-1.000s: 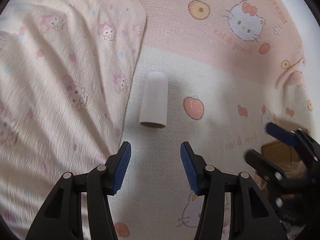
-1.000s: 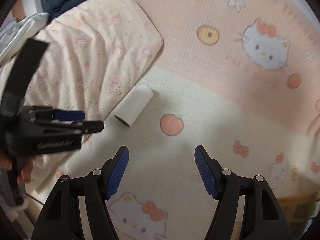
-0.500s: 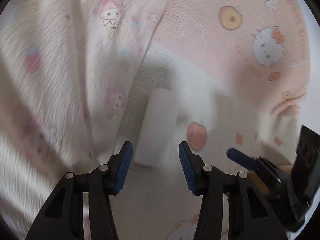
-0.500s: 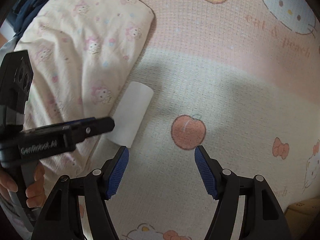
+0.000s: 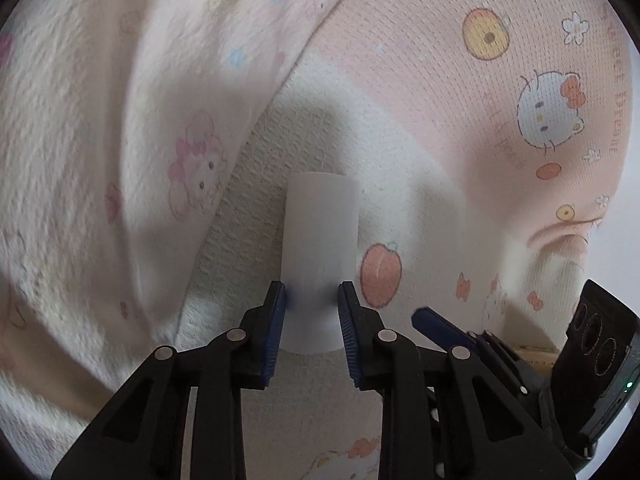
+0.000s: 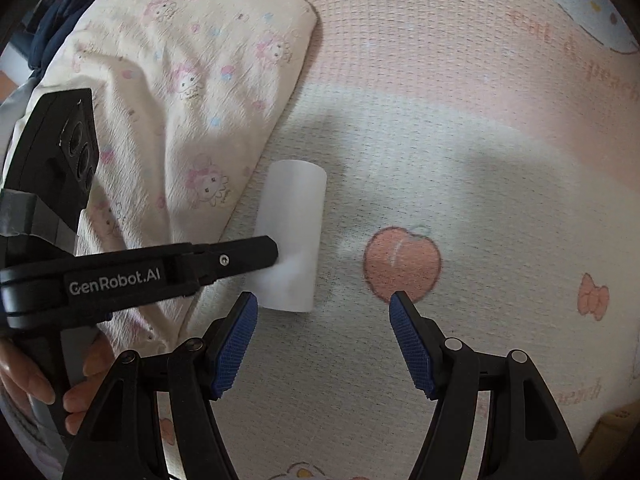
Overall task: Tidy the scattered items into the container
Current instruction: 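Close the right gripper on the last white tube while the left gripper clamps it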
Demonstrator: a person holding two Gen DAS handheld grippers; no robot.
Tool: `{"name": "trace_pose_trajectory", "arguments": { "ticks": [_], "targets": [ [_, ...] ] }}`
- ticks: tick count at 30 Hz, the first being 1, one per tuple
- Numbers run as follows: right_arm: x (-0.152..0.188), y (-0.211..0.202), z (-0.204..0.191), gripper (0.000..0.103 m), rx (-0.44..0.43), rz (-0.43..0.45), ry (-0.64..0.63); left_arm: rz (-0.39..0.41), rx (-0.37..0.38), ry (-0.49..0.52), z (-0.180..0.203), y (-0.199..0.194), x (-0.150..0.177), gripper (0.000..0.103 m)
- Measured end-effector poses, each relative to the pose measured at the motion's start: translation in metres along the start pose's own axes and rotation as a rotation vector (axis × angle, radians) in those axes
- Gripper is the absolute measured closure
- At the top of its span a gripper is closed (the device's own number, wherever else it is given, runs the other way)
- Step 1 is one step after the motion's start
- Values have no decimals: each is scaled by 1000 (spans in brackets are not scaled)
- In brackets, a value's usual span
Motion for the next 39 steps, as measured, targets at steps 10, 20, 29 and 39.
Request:
{"name": "trace_pose_trajectory", "arguments": {
  "ticks": [10, 20, 29, 39],
  "targets": [
    [0, 2, -7, 37, 40, 44, -101, -3, 12, -38, 0, -2, 5, 76],
    [-20, 22, -15, 37, 16, 7, -84, 20, 15, -72, 2, -7, -23, 73],
    [-26, 41, 0, 55, -48, -70, 83, 44, 45, -128, -1, 5, -24, 86],
    [2, 30, 13, 60, -57, -113, 117, -6, 57, -110, 7, 8, 9, 89]
  ]
}}
Point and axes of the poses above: each gripper's, at about its wrist camera, not at the fingertips, and y roughly the way its jaws point, z to its right, x to its underside, the point moved 2 cm from there along y, roughly the way its jaws point, and after that the axes turned 5 degrees about z, right-handed, at the moved point
